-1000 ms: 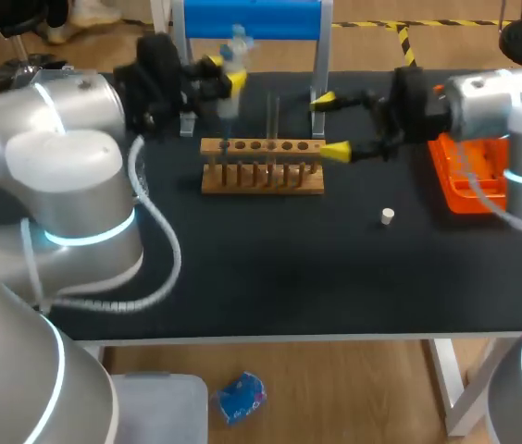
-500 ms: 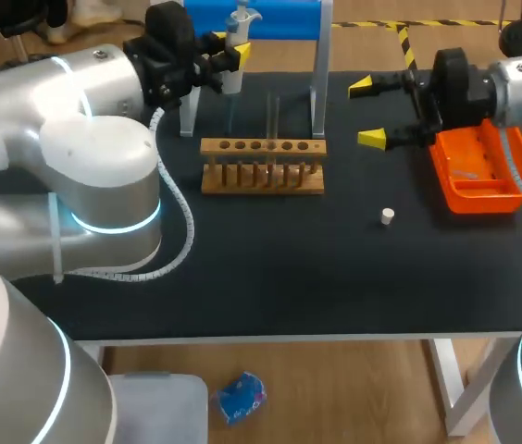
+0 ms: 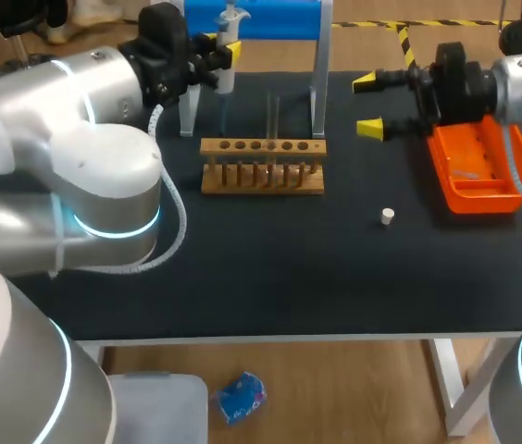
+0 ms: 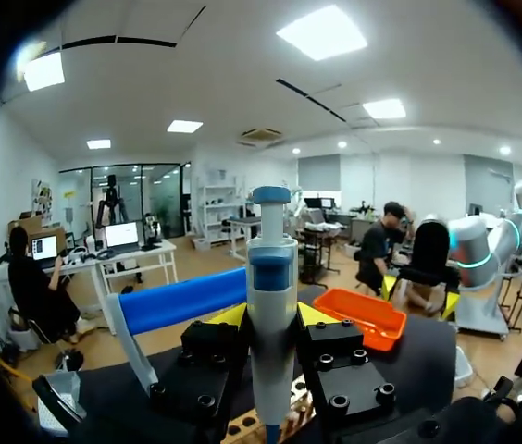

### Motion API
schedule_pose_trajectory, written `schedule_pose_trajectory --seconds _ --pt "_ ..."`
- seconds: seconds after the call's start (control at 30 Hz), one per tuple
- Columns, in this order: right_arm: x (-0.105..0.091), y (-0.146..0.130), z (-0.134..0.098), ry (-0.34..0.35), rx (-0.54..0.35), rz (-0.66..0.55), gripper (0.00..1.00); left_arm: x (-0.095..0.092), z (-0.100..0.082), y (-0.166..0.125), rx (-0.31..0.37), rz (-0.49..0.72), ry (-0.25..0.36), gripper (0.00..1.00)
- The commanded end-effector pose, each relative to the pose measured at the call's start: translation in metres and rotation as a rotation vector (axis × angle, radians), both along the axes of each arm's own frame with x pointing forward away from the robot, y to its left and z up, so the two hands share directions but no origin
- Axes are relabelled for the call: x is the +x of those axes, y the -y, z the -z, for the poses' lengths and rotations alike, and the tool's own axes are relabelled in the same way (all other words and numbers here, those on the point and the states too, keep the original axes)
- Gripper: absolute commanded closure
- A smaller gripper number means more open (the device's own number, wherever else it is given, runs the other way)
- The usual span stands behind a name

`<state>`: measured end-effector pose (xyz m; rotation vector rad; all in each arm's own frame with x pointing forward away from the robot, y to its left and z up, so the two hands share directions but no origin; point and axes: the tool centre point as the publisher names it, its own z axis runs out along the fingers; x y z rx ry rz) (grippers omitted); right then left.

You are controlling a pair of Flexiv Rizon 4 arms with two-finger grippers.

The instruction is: Invert the test tube, pick up the pipette, mount the tip to pipette, aspirate from beaker and dispense into the tube, eject the tip, return the pipette, and cap with the stopper.

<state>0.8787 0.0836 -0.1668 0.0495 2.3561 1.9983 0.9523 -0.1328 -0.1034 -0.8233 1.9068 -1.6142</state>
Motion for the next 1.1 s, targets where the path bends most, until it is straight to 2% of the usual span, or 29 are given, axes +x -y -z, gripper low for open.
schedule_pose_trajectory --seconds 0.03,0.23,0.47,0.77,0.87,1.1 --pt "0.0 -0.003 -0.009 -0.019 -0.038 0.086 0.0 0.02 0.0 0.007 0.019 -0.058 -0.046 1.0" --pt "0.026 -0.005 -0.011 -0.061 -0.066 0.183 0.0 0.047 0.004 -0.003 0.028 -0.146 -0.12 1.0" --pt "0.059 -0.02 -0.018 -0.067 -0.083 0.201 0.0 0.081 0.015 -0.018 0.071 -0.228 -0.223 1.0" --pt "0.11 -0.042 -0.014 -0.134 -0.125 0.277 0.0 0.128 0.024 -0.033 0.121 -0.336 -0.281 1.0" --pt "0.126 -0.05 -0.009 -0.146 -0.149 0.299 0.0 0.142 0.027 -0.036 0.155 -0.364 -0.285 1.0" --pt "0.16 -0.065 0.0 -0.196 -0.164 0.347 0.0 0.168 0.037 -0.048 0.181 -0.454 -0.314 1.0"
